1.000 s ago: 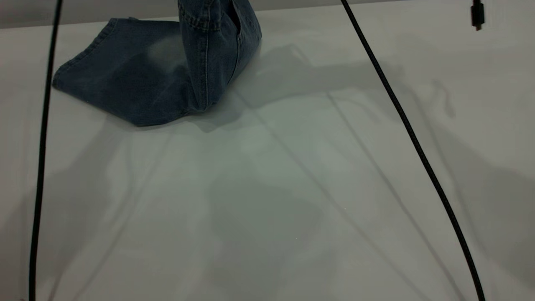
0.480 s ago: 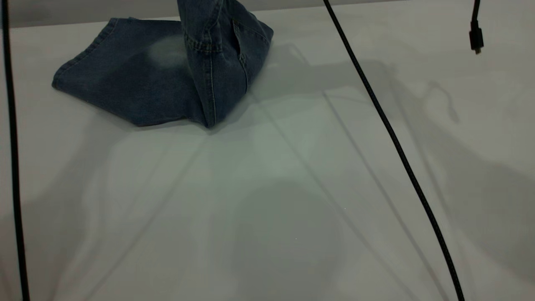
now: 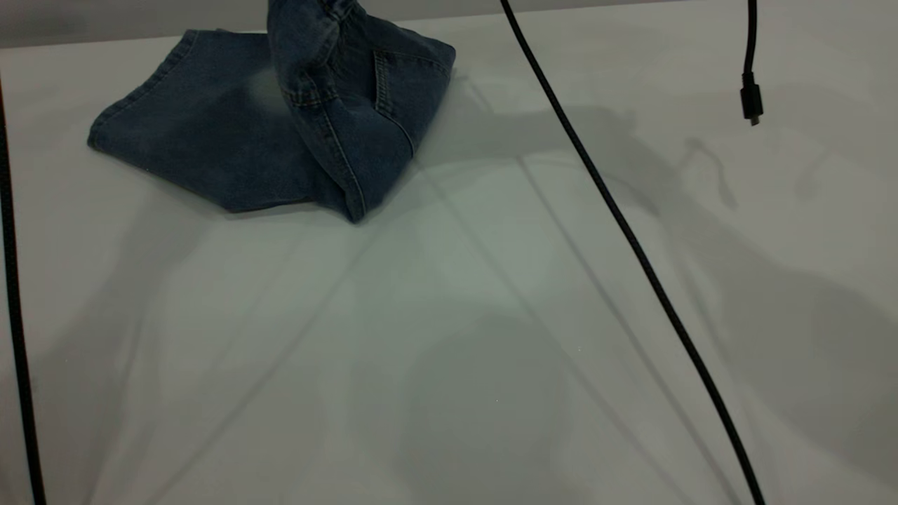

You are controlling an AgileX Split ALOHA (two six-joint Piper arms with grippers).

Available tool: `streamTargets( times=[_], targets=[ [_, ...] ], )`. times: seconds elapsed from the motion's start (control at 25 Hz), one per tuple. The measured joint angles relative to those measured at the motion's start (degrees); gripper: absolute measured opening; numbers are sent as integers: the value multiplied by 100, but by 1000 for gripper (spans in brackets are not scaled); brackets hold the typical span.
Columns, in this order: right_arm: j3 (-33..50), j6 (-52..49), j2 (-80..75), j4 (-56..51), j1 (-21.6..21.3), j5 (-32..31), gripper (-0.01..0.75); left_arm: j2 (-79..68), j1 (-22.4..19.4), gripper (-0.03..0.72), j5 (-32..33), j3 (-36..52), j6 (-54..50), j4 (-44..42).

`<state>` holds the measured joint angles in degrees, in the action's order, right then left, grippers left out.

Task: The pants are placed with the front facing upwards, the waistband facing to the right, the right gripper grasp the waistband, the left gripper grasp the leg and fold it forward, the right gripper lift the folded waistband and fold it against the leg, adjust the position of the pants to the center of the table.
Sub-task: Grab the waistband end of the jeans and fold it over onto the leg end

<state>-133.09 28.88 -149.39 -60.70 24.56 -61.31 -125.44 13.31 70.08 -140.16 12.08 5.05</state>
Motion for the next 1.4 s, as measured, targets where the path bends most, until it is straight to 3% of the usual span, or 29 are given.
streamTargets(
  times=[0.6, 0.8, 1.4],
  targets=[
    [-1178, -511, -667, -63, 281, 227, 76, 0, 0, 538, -15, 0, 88, 252],
    [-1193, -559, -796, -129, 301, 589, 76, 0, 0, 538, -15, 0, 114, 435],
    [-1193, -515, -804, -480, 405, 900, 76, -10, 0, 538, -15, 0, 125, 458]
  ],
)
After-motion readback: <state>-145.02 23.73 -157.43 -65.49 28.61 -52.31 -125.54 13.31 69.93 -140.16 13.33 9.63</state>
